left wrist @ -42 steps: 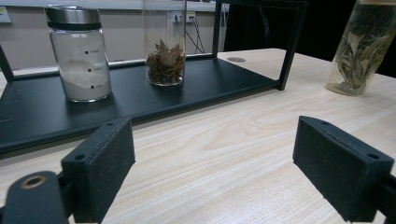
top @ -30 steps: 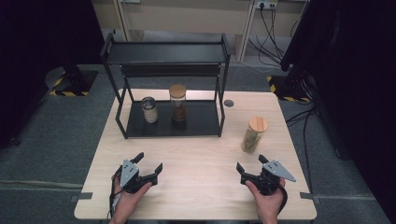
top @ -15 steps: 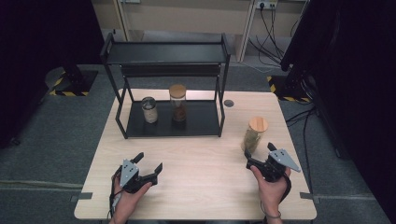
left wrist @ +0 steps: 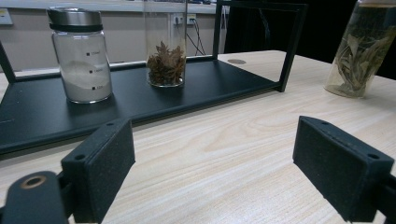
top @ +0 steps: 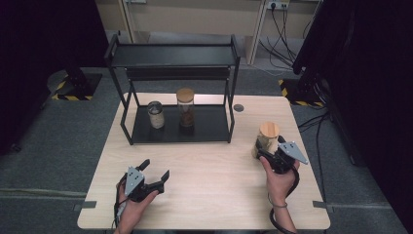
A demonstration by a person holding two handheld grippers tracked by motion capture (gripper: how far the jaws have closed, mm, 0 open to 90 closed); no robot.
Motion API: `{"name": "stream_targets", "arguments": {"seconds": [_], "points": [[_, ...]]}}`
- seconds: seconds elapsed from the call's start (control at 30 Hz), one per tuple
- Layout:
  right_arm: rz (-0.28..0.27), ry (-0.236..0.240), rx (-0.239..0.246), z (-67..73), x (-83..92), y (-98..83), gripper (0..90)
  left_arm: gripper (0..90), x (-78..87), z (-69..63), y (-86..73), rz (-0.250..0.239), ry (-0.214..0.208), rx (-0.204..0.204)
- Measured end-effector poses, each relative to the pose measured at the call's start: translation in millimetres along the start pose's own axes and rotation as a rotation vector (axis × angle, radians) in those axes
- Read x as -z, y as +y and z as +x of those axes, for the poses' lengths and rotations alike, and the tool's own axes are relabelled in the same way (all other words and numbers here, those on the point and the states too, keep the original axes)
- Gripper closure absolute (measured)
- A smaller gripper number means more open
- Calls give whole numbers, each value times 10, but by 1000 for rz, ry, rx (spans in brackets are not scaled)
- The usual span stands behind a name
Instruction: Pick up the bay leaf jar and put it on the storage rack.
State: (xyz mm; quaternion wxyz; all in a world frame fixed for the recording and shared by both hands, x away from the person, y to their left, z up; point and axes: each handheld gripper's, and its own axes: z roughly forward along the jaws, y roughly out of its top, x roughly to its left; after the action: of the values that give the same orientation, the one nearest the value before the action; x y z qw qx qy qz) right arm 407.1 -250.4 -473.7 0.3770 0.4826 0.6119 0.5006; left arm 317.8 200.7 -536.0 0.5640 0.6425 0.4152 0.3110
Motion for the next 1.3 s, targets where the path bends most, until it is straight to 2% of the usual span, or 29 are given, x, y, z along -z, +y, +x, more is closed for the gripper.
{"name": "stream_targets", "arguments": {"seconds": [0.5,0.8,1.0,1.3], "points": [[12,-11,13,-39,-194,33,234,124,-1,0,0,1,-1,0],[17,-1,10,-70,-188,46,252,125,0,3,0,-1,0,4],[-1,13,29,-17,-75,78,253,125,-1,6,1,0,0,6],[-30,80,27,140,140,148,253,125,-2,-3,1,1,3,-2]]}}
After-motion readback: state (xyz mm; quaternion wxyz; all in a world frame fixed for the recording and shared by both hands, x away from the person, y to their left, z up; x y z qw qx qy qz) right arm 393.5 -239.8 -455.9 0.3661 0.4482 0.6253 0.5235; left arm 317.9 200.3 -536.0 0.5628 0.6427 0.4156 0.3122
